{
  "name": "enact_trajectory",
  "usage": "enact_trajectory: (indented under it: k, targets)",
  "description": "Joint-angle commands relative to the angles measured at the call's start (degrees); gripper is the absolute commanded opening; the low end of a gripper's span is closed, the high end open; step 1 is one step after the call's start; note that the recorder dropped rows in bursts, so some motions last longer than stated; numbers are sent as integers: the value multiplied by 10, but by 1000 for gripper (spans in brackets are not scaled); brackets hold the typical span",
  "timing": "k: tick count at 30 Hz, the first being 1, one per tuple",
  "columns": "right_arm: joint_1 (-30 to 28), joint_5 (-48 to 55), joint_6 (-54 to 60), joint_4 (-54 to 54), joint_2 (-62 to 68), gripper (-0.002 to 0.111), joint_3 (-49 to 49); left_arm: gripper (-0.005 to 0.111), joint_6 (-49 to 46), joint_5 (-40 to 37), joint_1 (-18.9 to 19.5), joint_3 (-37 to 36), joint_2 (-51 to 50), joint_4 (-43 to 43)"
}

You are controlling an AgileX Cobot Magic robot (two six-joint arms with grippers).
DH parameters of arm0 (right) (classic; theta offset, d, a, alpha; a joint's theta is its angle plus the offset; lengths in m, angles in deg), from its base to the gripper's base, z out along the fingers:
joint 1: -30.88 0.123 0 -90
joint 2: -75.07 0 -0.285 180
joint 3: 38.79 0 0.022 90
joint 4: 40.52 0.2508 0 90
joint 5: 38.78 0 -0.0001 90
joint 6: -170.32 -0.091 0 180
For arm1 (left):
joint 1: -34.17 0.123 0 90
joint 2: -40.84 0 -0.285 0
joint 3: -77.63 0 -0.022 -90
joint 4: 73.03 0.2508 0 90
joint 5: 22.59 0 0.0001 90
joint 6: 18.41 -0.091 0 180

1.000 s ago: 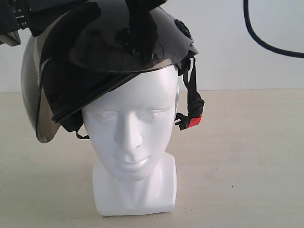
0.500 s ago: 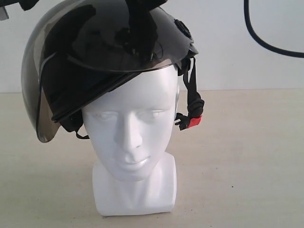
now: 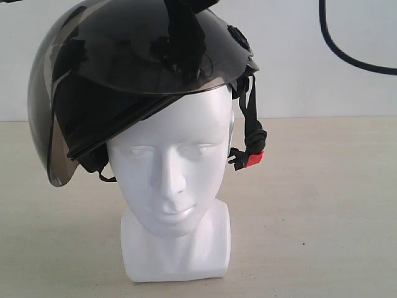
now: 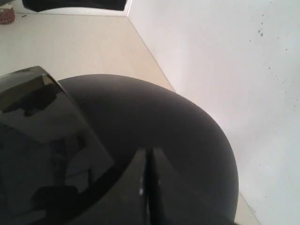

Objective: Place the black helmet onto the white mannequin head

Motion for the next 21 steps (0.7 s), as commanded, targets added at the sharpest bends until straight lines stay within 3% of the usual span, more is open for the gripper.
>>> enact_trajectory:
  k: [1,12,21]
  targets:
    - [1,81,0,-6,11,0,-9,4,61,23,46,5,0,60]
    - [1,82,0,-6,11,0,-9,4,109,204,165,9,-97,87]
    - [1,82,0,-6,11,0,-9,4,135,284,246,54,-209,86]
